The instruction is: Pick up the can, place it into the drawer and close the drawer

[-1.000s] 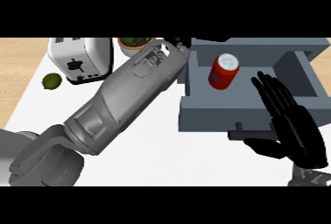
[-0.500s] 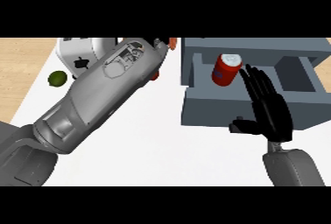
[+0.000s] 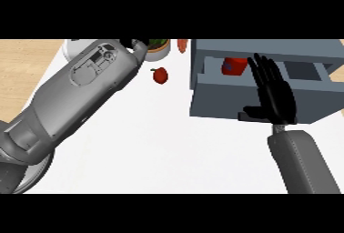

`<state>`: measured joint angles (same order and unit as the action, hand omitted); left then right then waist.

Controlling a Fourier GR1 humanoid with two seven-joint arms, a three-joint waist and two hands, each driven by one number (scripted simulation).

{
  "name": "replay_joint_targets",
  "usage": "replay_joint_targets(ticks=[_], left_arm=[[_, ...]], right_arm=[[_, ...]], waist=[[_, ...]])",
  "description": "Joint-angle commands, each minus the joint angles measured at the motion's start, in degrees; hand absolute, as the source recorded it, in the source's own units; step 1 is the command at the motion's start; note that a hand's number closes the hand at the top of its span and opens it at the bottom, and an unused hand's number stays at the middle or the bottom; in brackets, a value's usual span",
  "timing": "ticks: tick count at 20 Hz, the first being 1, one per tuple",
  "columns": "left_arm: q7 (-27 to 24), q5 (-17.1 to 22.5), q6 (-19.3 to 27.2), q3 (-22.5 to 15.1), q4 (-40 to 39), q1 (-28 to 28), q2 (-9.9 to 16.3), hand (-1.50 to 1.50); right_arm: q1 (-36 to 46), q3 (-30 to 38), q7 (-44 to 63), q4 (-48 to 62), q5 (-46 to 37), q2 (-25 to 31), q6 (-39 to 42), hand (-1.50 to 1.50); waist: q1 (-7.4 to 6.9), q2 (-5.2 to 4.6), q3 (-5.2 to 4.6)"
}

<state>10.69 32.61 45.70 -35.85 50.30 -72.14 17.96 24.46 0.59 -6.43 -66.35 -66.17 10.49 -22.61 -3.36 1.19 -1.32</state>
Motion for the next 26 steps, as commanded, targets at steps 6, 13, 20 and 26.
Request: replay_joint_targets(ticks=[6, 13, 20, 26], left_arm=[[3.5, -1.2, -1.2, 0.0, 8.7, 5.4, 5.7, -1.5], [4.9, -2.5, -1.1, -0.3, 13.6, 9.6, 7.0, -1.5], [3.8, -3.7, -0.9, 0.4, 20.3, 16.8, 9.6, -1.5], [6.4, -4.5, -1.3, 0.0, 24.3, 18.1, 11.2, -1.5]], right_arm=[[8.5, 4.5, -1.1, 19.2, -1.5, -2.6, -11.6, -1.5], [22.1, 8.4, 1.3, 32.9, -3.4, -2.2, -16.0, -1.5], [30.2, 11.2, -0.2, 43.4, -3.3, -0.2, -20.3, -1.5], [36.3, 12.9, 0.2, 48.6, -3.2, 1.7, -19.4, -1.5]], waist=[[-0.55, -1.62, 1.43], [-0.89, -2.07, 1.45], [-1.46, -2.4, 1.44], [-2.28, -2.63, 1.48]])
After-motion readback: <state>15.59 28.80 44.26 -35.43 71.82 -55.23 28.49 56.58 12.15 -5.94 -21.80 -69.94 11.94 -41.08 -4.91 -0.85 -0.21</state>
